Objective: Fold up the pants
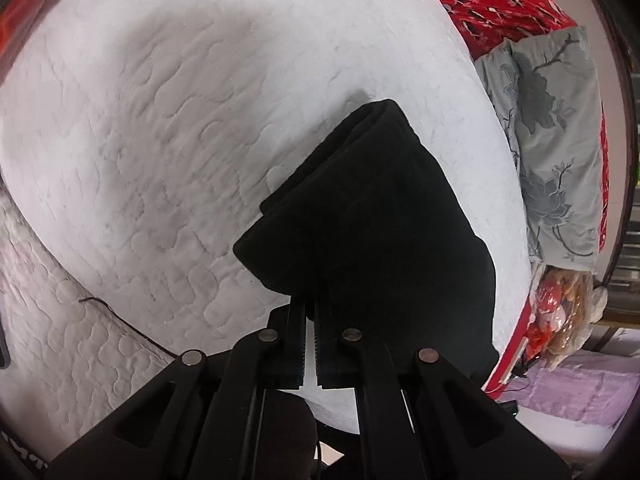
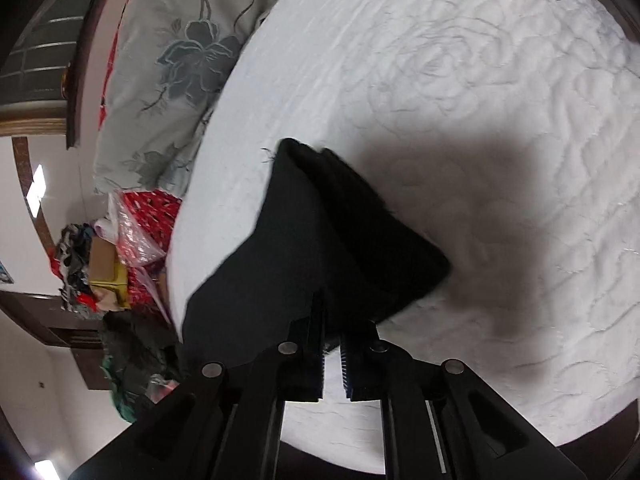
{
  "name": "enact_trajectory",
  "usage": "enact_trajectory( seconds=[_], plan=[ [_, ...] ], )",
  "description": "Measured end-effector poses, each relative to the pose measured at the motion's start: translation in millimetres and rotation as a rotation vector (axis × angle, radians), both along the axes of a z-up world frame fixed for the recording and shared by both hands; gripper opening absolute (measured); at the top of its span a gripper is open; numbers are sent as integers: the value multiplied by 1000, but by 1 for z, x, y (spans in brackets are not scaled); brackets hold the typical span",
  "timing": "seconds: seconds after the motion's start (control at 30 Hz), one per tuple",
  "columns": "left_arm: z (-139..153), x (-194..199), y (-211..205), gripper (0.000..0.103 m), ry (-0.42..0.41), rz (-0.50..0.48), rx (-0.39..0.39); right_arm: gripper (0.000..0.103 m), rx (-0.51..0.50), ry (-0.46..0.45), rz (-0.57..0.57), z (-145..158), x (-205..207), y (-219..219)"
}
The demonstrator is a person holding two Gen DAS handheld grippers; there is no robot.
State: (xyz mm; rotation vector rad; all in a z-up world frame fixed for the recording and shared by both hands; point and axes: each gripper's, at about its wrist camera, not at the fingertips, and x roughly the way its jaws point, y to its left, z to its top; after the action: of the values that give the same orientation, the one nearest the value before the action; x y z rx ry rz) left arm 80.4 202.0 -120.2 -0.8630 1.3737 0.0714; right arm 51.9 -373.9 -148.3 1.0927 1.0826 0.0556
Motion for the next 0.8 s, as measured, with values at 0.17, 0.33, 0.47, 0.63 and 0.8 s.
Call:
enact_trajectory(
  seconds=[0.17, 0.33, 0.47, 0.63, 0.8],
  plan=[
    [6, -5, -5, 2, -13, -32, 3, 25, 0, 18, 24, 8, -15, -7],
    [37, -17, -16, 2, -109, -97, 8, 51, -77, -88, -32, 45, -26, -30],
    [74, -11, -13, 6, -201, -101, 34, 57, -129, -111, -53, 58, -15, -43],
    [85, 37, -3, 43, -191, -106, 123, 57, -160, -111, -21, 55, 8, -42],
    [56, 67, -5, 43, -104, -161, 173, 58, -193, -113, 6, 50, 30, -38]
  ],
)
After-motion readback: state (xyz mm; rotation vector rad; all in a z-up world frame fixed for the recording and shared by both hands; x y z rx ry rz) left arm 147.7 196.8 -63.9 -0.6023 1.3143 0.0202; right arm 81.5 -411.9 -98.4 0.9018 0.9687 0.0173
